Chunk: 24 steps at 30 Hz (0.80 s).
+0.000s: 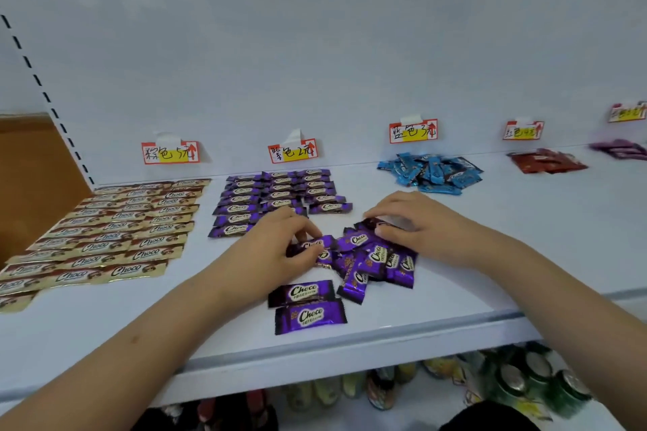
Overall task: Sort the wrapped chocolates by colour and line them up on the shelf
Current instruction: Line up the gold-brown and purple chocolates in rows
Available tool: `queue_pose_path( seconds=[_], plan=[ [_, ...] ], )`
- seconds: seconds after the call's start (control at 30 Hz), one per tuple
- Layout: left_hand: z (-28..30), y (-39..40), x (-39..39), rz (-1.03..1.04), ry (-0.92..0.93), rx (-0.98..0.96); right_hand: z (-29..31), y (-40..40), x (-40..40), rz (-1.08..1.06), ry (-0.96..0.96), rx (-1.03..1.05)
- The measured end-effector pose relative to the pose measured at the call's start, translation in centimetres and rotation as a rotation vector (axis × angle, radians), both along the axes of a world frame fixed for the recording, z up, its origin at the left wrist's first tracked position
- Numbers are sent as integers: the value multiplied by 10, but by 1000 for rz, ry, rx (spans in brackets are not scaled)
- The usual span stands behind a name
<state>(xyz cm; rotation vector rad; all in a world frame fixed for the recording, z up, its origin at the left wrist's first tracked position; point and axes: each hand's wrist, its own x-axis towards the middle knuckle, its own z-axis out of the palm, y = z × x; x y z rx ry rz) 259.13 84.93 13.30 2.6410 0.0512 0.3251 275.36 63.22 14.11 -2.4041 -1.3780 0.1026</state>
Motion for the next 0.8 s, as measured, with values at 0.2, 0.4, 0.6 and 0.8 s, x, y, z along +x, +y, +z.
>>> queue_pose_path(
  seconds=[0.2,0.4,0.6,0.8],
  plan=[
    [7,-26,23,48,55,-174,2,-22,3,-209,95,105],
    [7,-24,18,37,0,-389,9,-22,4,-258,184,114],
    [11,-10,1,132,-124,-645,16,-9,7,-323,130,277],
    [9,12,-13,148,-43,-528,27,29,-13,-132,400,460]
  ],
)
